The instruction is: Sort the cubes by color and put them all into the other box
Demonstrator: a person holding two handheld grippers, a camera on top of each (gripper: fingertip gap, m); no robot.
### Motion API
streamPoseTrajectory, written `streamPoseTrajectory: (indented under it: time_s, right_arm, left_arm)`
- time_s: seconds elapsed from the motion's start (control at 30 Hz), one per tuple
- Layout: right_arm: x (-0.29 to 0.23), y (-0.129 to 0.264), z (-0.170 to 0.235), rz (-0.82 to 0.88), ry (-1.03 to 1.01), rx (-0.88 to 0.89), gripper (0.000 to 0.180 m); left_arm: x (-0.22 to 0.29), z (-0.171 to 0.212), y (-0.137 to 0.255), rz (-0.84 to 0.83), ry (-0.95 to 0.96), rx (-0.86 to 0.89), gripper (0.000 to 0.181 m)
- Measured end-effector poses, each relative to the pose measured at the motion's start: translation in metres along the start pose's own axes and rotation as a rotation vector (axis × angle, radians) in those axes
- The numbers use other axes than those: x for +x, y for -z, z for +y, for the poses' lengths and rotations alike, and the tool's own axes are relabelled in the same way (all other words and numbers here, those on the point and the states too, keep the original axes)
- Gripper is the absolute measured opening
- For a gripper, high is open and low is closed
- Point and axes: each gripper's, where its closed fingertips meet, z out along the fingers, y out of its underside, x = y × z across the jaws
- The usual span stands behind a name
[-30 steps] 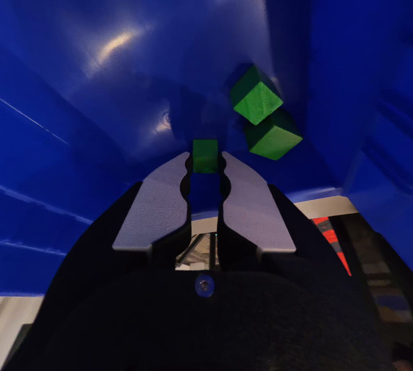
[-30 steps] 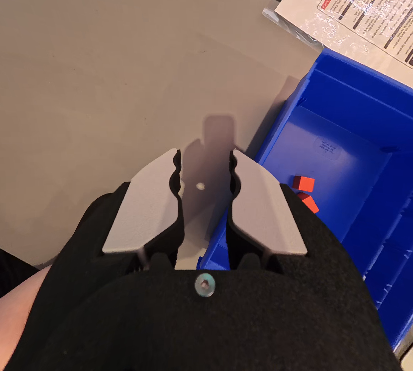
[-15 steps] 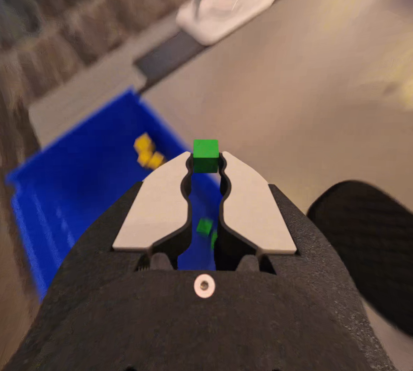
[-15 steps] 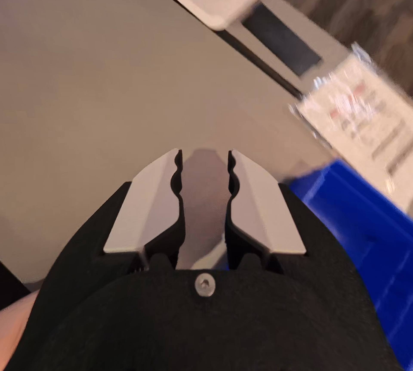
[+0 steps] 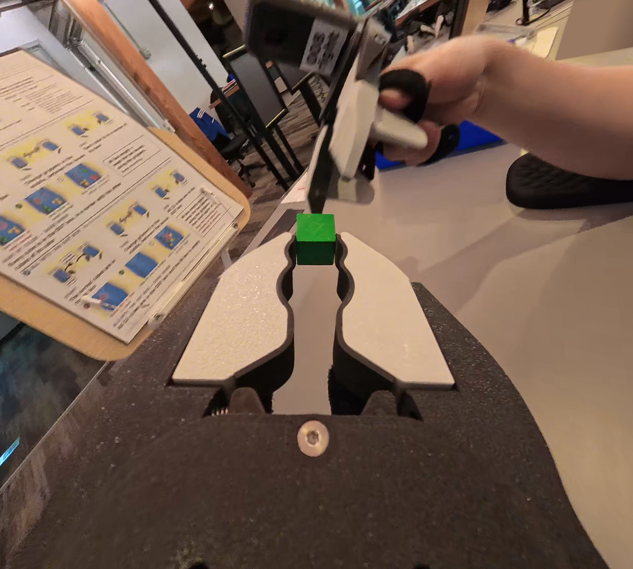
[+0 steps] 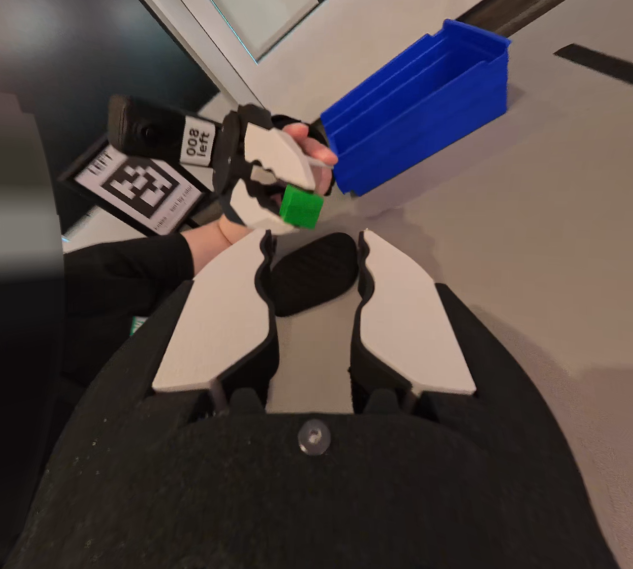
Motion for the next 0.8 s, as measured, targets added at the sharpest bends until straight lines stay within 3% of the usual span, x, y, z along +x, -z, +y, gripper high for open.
streamPoseTrajectory:
  time_s: [0.2, 0.27, 0.37, 0.47, 0.57, 0.67, 0.73, 0.8]
  right_arm:
    - [-0.005, -0.018, 0.005, -0.139, -0.112, 0.003, 0.046]
    - [-0.003, -0.022, 0.011, -0.126, -0.085, -0.028, 0.027]
    - [-0.003, -0.021, 0.012, -0.135, -0.079, -0.047, 0.025]
    - [-0.002, -0.012, 0.01, -0.127, -0.055, -0.052, 0.022]
    - [-0.003, 0.02, 0.001, -0.077, 0.006, -0.05, 0.022]
    - [0.012, 0.094, -0.01, 0.203, 0.161, -0.039, 0.022]
    - [0.032, 0.17, 0.0, 0.526, 0.221, -0.066, 0.022]
    - [0.058, 0.265, 0.039, 0.939, 0.156, -0.166, 0.022]
  left_arm:
    - [0.012, 0.001, -0.015, 0.052, 0.012, -0.004, 0.021]
    - [0.013, 0.002, -0.017, 0.053, 0.008, -0.01, 0.021]
    - [0.015, 0.005, -0.018, 0.065, 0.036, -0.024, 0.021]
    - [0.013, 0.007, -0.017, 0.044, 0.09, -0.038, 0.025]
    - [0.009, 0.014, -0.006, 0.01, 0.149, -0.04, 0.021]
    - [0.009, 0.03, 0.013, -0.022, 0.22, -0.059, 0.017]
    - [0.007, 0.045, 0.029, -0.062, 0.242, -0.097, 0.016]
    - [-0.001, 0.057, 0.046, -0.126, 0.248, -0.118, 0.014]
